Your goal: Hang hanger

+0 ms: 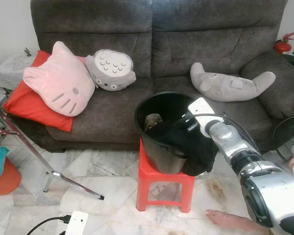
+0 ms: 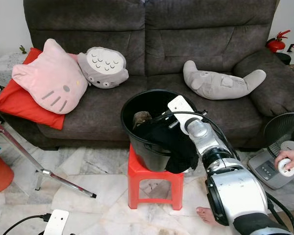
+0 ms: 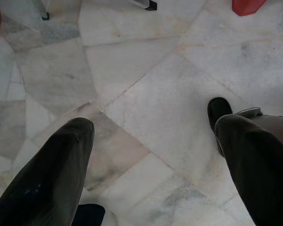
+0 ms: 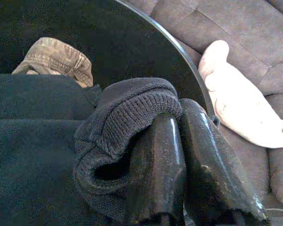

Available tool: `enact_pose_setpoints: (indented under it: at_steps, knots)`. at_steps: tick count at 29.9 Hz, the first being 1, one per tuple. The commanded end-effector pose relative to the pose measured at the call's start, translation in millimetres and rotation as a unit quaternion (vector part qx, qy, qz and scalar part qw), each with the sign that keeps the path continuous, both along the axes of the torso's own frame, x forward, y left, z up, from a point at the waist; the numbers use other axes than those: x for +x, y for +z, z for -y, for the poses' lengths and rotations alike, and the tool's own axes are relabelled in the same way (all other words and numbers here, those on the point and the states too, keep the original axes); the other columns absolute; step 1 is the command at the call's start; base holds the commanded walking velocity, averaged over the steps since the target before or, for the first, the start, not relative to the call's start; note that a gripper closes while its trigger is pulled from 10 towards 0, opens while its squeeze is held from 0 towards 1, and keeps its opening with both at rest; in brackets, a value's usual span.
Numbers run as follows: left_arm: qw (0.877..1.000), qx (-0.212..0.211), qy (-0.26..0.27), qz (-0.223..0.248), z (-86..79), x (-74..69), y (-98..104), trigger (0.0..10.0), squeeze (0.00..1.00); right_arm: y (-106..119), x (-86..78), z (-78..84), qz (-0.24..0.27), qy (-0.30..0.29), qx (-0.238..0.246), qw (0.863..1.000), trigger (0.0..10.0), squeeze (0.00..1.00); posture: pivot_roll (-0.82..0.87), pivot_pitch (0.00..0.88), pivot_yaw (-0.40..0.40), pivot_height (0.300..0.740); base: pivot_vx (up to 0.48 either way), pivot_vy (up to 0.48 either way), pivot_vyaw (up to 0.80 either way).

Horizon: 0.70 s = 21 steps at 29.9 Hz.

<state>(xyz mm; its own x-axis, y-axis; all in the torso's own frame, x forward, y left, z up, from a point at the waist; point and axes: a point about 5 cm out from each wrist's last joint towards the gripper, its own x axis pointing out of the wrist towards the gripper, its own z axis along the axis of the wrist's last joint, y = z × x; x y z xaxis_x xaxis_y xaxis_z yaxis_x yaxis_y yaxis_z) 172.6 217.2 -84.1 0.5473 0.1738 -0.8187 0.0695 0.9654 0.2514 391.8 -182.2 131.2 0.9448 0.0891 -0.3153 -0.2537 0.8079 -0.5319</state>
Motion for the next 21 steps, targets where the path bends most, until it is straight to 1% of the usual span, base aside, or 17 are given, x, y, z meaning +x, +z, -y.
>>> enact_pose_setpoints:
  at_steps: [1, 6, 8, 10, 21]
  knots:
    - [1.000, 0.006, 0.004, -0.006, -3.3, -4.0, -1.2, 10.0, 0.00, 15.3, 5.9, -4.0, 0.033, 0.004, 0.017, 0.999, 0.0, 0.00, -0.02, 0.000, 0.049, 0.740, 0.000, 0.000, 0.00]
    - [1.000, 0.005, 0.007, -0.004, -3.4, -3.6, -1.0, 10.0, 0.00, 29.0, 10.3, -4.5, 0.071, -0.001, 0.028, 0.997, 0.0, 0.00, -0.01, 0.000, 0.048, 0.740, 0.000, 0.000, 0.00]
    - [1.000, 0.004, 0.008, -0.003, -3.3, -3.2, -0.9, 10.0, 0.00, 36.0, 12.3, -2.5, 0.088, -0.013, 0.033, 0.995, 0.0, 0.00, -0.01, 0.000, 0.049, 0.740, 0.000, 0.000, 0.00]
    - [1.000, 0.004, 0.009, -0.003, -3.1, -3.0, -0.8, 10.0, 0.00, 37.8, 12.7, -2.2, 0.093, -0.013, 0.033, 0.995, 0.0, 0.00, -0.02, 0.000, 0.049, 0.740, 0.000, 0.000, 0.00]
    - [1.000, 0.003, 0.011, 0.000, -2.3, -2.3, -0.6, 10.0, 0.00, 37.9, 12.7, -5.7, 0.096, -0.001, 0.033, 0.995, 0.0, 0.00, -0.02, 0.000, 0.046, 0.740, 0.303, 0.000, 0.00]
